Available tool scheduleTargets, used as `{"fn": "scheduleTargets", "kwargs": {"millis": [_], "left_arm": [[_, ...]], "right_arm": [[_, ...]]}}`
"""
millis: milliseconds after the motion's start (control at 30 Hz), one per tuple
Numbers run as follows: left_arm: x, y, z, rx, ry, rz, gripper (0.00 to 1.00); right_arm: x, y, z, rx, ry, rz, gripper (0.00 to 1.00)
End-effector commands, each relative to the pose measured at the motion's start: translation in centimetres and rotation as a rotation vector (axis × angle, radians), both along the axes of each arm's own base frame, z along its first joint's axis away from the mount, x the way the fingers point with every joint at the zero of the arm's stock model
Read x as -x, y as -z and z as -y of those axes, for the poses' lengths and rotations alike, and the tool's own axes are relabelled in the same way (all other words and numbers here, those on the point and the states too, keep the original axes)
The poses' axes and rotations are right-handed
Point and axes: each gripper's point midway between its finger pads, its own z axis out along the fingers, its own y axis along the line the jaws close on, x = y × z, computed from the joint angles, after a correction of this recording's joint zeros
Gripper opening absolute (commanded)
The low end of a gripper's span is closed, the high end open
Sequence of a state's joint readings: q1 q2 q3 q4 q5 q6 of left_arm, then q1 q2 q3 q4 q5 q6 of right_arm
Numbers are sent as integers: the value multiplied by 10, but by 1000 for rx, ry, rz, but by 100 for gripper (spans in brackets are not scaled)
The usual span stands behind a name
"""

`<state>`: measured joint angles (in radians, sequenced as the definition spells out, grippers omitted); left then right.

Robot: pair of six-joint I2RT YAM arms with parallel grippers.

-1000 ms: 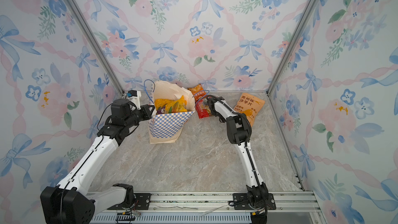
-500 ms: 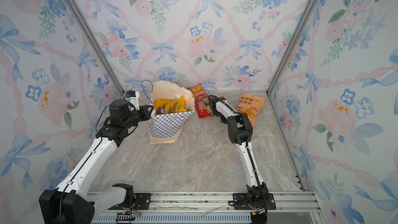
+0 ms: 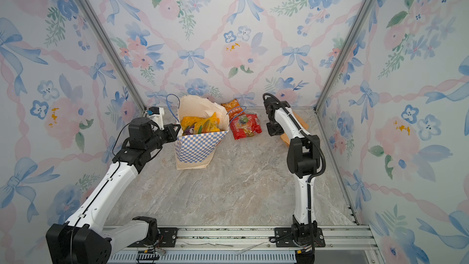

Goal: Place the snacks into the paper bag
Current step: Pick up the snack from the top-right of the table, then place the snack in the paper bag.

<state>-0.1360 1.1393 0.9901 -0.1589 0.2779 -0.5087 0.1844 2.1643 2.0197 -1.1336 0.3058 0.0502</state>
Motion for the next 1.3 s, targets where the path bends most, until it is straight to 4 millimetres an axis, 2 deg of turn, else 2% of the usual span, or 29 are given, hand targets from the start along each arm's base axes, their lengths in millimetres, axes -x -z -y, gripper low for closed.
{"fn": "scheduleTargets", "kwargs": {"millis": [0,133,433,767,900,1033,1267], "left_arm": [[3,-5,-3,-11,6,26,0],[2,-4,-2,-8,9,22,0],[3,-4,-2,-7,7,21,0],[1,-4,-1,-7,11,20,0],[1,-4,-1,-6,11,21,0],[1,-4,-1,-5,14,18,0],[2,-4,0,-1,18,19,0]], "right_arm": [[5,-8,-22,-241,25,21,0],[2,-40,-25,-344,33,91,0],[-6,-129,-40,-436,-18,257,0],[1,-229,-67,-562,-94,467,0],[10,-262,-80,-623,-132,533,0],[26,-295,-102,-658,-207,609,0],[72,-364,-145,-775,-374,757,0]]}}
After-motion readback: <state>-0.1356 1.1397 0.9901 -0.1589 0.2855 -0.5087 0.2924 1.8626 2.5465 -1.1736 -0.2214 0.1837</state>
